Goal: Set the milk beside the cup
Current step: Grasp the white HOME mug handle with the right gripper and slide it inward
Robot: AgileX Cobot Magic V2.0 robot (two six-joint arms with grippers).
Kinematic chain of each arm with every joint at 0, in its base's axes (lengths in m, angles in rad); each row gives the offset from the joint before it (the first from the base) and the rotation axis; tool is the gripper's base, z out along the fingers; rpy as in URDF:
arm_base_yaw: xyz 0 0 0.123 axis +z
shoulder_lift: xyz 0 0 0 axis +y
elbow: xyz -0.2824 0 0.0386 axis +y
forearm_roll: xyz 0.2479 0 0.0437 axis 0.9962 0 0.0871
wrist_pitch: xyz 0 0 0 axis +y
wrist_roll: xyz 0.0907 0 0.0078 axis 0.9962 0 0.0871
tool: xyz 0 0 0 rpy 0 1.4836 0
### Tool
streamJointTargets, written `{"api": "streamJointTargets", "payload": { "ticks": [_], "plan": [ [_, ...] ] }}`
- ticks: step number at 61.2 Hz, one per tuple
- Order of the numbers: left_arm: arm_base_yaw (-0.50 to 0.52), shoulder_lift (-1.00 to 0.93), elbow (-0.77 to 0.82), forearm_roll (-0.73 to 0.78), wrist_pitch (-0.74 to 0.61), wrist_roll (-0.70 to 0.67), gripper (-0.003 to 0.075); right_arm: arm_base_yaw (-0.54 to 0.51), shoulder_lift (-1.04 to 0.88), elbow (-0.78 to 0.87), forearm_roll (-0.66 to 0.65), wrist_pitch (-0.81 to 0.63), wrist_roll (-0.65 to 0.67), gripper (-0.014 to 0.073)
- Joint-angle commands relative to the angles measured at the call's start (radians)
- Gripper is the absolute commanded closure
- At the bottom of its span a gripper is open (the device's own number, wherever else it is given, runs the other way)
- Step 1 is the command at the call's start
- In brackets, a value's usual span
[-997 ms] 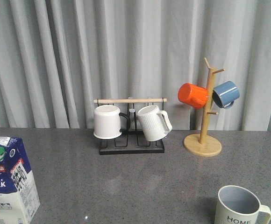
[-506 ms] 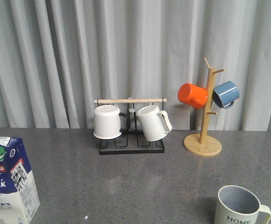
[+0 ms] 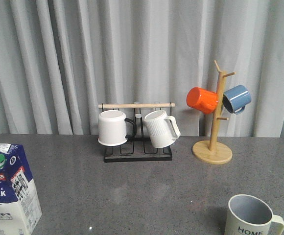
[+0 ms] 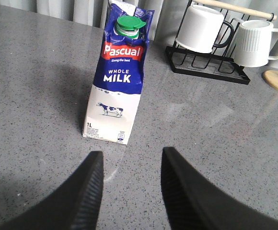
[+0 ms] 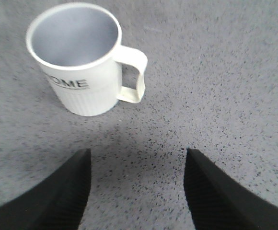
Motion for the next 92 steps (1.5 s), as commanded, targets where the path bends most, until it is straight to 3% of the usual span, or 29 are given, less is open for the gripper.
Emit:
{"api": "streamJointTargets", "payload": {
  "ticks": [1, 31, 75, 82, 92],
  "plan": [
    [-0.001, 0.015, -0.033, -0.011, -0.065, 0.0, 0.0427, -0.005, 0.055, 0.009, -0.029, -0.159, 0.038, 0.0176],
    [-0.001, 0.015, -0.033, -0.01, -0.064, 0.0, 0.0428, -0.005, 0.306, 0.011, -0.026, -0.418, 0.037, 0.0176],
    [-0.001, 0.015, -0.033, -0.008, -0.064, 0.0, 0.0428, -0.006, 0.44, 0.007, -0.057, -0.588, 0.013, 0.0212],
    [-0.001, 0.015, -0.033, -0.008, -0.064, 0.0, 0.0428, -0.041, 0.482, -0.017, -0.058, -0.588, 0.011, 0.0212],
    [-0.001, 0.015, -0.032, -0.008, -0.064, -0.001, 0.0428, -0.109, 0.55, -0.041, -0.085, -0.695, -0.004, 0.0214]
  ]
}}
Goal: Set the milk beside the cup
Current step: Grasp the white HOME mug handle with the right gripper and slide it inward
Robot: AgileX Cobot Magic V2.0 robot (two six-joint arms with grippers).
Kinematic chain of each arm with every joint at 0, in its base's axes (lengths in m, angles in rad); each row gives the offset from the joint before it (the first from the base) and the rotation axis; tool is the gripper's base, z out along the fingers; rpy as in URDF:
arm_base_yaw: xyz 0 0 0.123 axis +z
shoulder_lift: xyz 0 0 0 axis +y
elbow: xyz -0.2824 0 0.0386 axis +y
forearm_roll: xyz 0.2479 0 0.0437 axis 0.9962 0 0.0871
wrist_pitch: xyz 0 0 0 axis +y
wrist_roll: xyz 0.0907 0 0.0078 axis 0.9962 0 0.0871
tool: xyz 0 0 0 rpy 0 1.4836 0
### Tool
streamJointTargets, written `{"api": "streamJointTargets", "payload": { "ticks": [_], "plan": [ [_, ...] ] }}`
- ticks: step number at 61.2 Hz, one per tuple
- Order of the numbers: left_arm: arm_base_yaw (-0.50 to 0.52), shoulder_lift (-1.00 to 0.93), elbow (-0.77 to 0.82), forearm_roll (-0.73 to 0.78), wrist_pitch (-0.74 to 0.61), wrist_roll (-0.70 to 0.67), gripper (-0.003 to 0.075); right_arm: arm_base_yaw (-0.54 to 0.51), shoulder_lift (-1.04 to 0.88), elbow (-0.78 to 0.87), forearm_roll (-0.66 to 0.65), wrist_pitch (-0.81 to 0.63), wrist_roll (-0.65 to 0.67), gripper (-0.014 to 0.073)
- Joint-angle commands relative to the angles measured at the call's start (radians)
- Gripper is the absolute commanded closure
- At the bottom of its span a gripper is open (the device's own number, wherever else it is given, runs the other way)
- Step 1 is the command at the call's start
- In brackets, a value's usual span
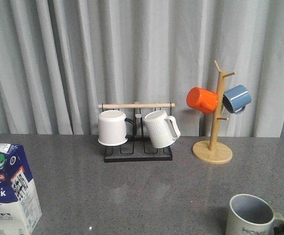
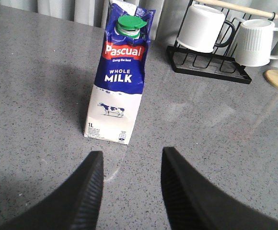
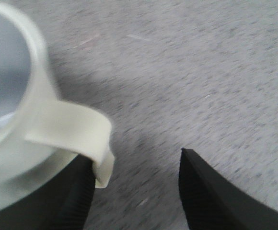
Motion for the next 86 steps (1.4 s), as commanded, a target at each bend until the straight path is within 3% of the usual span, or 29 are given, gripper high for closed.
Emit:
{"api": "streamJointTargets", "payload": {
  "ticks": [1, 6, 19, 35, 61, 71, 86],
  "plan": [
    [-0.001, 0.014, -0.032, -0.013, -0.064, -0.001, 0.0428, -0.033, 0.01, -0.04, -0.019, -0.137, -0.016, 0.0218],
    [-0.001, 0.014, -0.032, -0.013, -0.064, -0.001, 0.0428, -0.035, 0.04, -0.04, -0.038, -0.204, -0.021, 0.0268],
    [-0.001, 0.014, -0.032, -0.013, -0.063, -0.001, 0.0428, -0.034, 0.115, -0.04, -0.114, -0.269, -0.02, 0.0611],
    [-0.001, 0.014, -0.032, -0.013, -0.056, -0.001, 0.0428, -0.013, 0.117, -0.041, -0.12, -0.301, 0.037, 0.0603],
    [-0.001, 0.014, -0.032, -0.014, -0.053, -0.001, 0.0428, 0.291, 0.055, -0.188, -0.104, -0.18, 0.115, 0.0599],
    [-0.001, 0.014, -0.032, -0.014, -0.051, -0.001, 0.0428, 0.386, 0.149, -0.299, -0.067, -0.128, 0.115, 0.0599],
    [-0.001, 0.014, -0.032, -0.014, -0.036, -0.001, 0.0428, 0.427, 0.305, -0.444, -0.059, -0.031, 0.115, 0.0596]
  ]
}}
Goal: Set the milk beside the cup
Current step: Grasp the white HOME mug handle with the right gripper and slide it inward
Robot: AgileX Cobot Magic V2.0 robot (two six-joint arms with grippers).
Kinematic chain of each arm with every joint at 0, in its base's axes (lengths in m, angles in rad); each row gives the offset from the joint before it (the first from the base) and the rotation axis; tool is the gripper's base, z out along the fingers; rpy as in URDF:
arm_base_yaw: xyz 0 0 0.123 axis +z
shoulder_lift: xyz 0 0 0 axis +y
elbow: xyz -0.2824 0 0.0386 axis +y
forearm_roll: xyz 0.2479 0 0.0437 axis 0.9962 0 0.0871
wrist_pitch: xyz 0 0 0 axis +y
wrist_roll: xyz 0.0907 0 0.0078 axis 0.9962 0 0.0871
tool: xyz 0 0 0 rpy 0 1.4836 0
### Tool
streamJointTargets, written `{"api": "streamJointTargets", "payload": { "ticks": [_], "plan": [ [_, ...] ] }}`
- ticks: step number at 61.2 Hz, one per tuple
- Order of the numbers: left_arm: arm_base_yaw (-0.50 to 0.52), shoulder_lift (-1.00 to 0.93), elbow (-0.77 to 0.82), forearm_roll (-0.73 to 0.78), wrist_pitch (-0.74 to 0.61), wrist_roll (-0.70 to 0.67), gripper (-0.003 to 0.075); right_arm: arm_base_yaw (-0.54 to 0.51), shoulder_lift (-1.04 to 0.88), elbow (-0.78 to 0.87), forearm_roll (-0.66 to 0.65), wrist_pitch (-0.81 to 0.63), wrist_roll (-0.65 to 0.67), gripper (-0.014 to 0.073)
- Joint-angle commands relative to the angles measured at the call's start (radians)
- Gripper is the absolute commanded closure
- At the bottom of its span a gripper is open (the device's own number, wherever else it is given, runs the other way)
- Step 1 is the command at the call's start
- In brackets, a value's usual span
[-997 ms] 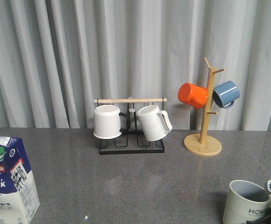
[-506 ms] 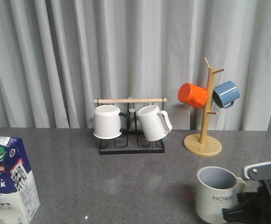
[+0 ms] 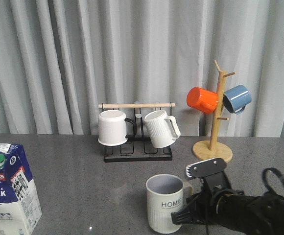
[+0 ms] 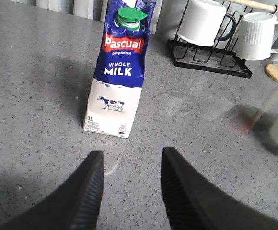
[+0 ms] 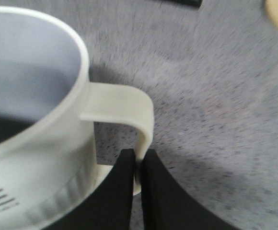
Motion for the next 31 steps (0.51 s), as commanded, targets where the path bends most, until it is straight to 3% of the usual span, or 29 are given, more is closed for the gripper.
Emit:
{"api": "streamJointTargets", "payload": {
  "ticks": [1, 16, 31],
  "plan": [
    [-0.001, 0.014, -0.032, -0.014, -0.06, -0.001, 0.0428, 0.01, -0.005, -0.075, 0.004, -0.018, 0.006, 0.0595],
    [-0.001, 0.014, -0.032, -0.015, -0.052, -0.001, 0.0428, 0.015, -0.002, -0.089, 0.005, 0.062, 0.006, 0.0539],
    [-0.001, 0.014, -0.032, -0.015, -0.044, -0.001, 0.0428, 0.015, -0.023, -0.089, 0.005, 0.137, -0.001, 0.0349]
  ]
}}
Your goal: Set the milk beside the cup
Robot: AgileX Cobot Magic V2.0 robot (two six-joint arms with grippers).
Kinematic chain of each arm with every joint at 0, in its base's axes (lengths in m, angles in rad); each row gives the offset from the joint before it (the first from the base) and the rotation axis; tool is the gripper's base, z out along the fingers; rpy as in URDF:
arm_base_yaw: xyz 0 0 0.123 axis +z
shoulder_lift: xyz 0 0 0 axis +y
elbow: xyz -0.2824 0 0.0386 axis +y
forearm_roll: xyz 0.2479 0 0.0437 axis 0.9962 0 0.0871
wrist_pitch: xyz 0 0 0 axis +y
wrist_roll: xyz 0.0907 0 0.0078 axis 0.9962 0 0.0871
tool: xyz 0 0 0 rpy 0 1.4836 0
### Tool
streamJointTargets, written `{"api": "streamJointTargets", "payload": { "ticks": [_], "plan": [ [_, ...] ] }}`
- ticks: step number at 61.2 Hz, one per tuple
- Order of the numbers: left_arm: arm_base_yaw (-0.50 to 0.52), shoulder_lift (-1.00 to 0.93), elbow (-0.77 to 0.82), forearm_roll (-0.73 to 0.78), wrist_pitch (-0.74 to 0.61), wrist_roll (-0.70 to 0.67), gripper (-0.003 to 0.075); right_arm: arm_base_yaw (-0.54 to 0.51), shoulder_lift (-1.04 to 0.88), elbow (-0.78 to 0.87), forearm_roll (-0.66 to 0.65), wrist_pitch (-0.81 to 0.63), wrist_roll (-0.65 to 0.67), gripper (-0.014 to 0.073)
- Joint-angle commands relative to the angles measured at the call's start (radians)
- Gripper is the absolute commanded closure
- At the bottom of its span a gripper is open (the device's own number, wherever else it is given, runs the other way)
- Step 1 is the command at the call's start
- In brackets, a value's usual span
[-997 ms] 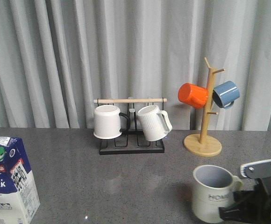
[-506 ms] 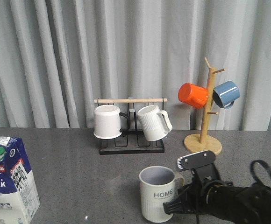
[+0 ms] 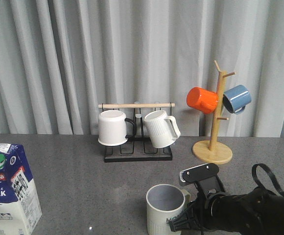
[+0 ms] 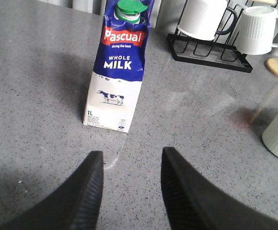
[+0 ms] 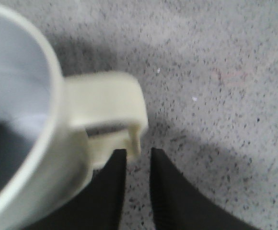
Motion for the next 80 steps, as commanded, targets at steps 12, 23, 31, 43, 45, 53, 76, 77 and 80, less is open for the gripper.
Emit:
{"api": "streamJointTargets", "payload": {
  "ticks": [12, 23, 31, 43, 45, 53, 76, 77, 80],
  "plan": [
    [-0.001, 0.014, -0.032, -0.015, -0.053, -0.001, 0.0428, 0.0, -0.135, -0.031, 0.001, 0.042, -0.002, 0.0238],
    [-0.001, 0.014, -0.032, -0.015, -0.049, -0.001, 0.0428, 0.0, -0.217, -0.031, 0.002, 0.192, -0.015, 0.0236],
    [-0.001, 0.014, -0.032, -0.015, -0.041, -0.001, 0.0428, 0.0, -0.326, -0.031, 0.048, 0.321, -0.068, 0.0236],
    [-0.001, 0.014, -0.032, -0.016, -0.027, -0.001, 0.0428, 0.0, -0.541, 0.016, 0.224, 0.471, -0.29, 0.0297],
    [-0.001, 0.014, -0.032, -0.016, -0.02, -0.001, 0.0428, 0.0, -0.577, 0.039, 0.261, 0.475, -0.317, 0.0318],
    [-0.001, 0.014, -0.032, -0.016, 0.004, -0.001, 0.0428, 0.0, -0.761, 0.175, 0.35, 0.471, -0.399, 0.0449],
    [-0.001, 0.015, -0.033, -0.017, 0.059, -0.001, 0.0405, 0.0, -1.119, 0.5, 0.208, 0.459, -0.375, 0.0603],
    [-0.001, 0.015, -0.034, -0.017, 0.059, -0.001, 0.0398, 0.0, -1.123, 0.506, 0.206, 0.459, -0.371, 0.0603],
    [-0.001, 0.015, -0.039, -0.017, 0.063, -0.001, 0.0365, 0.0, -1.135, 0.527, 0.202, 0.459, -0.36, 0.0603]
  ]
}}
